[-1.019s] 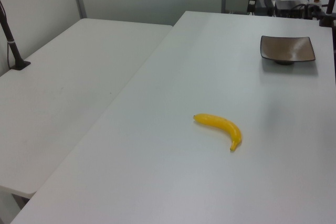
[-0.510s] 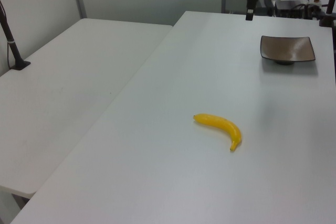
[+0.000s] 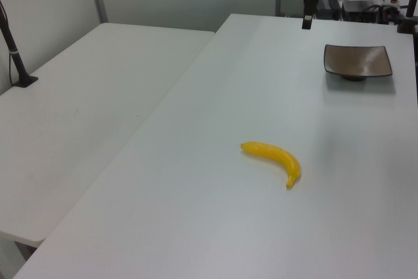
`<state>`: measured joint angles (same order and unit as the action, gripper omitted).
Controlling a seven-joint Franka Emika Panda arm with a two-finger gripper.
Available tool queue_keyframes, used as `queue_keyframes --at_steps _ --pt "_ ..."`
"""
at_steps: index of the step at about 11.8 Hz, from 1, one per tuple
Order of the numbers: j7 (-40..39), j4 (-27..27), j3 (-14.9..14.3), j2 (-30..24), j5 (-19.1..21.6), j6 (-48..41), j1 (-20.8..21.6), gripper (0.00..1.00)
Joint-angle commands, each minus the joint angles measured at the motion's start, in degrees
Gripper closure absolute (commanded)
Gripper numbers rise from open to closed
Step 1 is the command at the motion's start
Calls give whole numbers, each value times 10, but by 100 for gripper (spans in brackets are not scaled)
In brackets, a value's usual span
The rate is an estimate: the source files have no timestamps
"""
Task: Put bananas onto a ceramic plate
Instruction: 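Move the open gripper over the yellow banana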
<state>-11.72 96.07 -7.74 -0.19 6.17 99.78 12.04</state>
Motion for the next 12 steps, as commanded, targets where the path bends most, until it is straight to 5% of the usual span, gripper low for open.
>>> queue_keyframes --at_steps 1,3,8,12 --pt "49 -14 50 -8 6 8 3 0" --pt "111 -49 78 1 9 -2 6 0" --pt "249 -119 84 40 15 -22 55 0" --pt "403 -124 113 104 -30 -20 61 0"
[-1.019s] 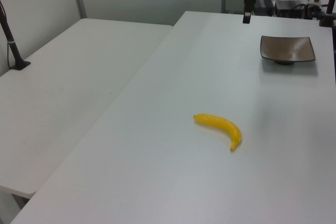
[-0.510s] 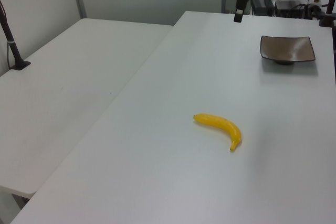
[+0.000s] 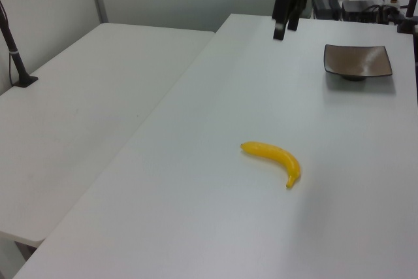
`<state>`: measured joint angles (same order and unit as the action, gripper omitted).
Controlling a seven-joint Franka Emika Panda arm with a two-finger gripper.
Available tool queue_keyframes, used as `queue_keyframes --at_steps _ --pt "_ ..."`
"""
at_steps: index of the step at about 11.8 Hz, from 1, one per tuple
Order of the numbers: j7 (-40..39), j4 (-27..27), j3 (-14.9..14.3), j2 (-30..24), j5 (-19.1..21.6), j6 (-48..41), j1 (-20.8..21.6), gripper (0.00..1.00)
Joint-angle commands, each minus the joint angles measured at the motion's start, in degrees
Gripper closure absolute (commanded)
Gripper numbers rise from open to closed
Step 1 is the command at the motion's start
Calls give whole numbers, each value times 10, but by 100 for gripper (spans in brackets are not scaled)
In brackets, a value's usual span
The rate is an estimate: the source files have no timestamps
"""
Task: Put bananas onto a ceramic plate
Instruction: 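Move the open gripper over the yellow banana, then lower the gripper onto the banana's middle and close it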
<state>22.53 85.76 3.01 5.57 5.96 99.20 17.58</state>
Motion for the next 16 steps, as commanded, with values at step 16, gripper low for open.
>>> queue_keyframes --at_steps 16 --pt "66 160 20 147 -45 252 13 0"
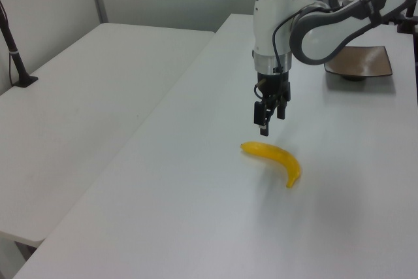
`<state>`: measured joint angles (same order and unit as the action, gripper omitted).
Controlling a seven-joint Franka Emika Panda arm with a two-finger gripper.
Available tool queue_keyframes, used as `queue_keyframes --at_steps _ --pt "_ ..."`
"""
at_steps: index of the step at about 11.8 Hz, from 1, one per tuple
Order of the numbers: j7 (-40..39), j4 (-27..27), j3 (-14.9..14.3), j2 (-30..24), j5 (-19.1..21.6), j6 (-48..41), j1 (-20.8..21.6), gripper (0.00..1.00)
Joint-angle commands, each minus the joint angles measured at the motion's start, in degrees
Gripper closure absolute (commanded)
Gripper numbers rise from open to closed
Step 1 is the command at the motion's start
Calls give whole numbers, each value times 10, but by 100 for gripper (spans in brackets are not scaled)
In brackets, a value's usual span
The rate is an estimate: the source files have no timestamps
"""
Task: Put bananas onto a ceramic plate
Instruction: 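Lower the gripper onto the banana's middle and close it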
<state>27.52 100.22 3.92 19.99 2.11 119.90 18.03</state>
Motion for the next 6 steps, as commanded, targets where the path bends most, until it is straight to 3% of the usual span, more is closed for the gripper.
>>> queue_keyframes --at_steps 1,6 --pt "18 16 11 9 -6 52 11 0" --pt "31 38 12 19 -24 70 16 0"
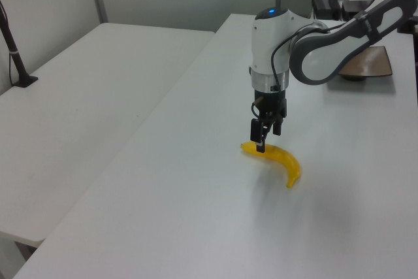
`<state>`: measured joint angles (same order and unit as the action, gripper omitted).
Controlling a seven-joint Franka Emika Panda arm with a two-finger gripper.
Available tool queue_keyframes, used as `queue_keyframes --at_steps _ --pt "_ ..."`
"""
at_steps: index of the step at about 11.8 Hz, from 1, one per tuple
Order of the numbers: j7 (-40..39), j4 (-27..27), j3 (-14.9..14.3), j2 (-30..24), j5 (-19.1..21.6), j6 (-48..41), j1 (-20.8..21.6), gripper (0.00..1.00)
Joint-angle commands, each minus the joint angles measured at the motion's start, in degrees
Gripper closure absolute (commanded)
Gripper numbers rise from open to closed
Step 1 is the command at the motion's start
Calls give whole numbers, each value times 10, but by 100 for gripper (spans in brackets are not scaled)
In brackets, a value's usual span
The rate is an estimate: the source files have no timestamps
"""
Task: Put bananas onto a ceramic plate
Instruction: 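Lower the gripper onto the banana's middle and close it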
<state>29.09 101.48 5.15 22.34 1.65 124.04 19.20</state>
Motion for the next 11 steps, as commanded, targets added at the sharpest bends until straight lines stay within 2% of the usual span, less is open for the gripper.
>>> queue_keyframes --at_steps 1,6,8,10,11 --pt "16 27 -1 2 -22 42 4 1" --pt "14 30 -1 9 -23 51 3 24" --pt "12 35 -1 10 -26 52 3 28" --pt "11 35 -1 9 -31 52 3 44" --pt "11 35 -1 9 -31 51 3 44"
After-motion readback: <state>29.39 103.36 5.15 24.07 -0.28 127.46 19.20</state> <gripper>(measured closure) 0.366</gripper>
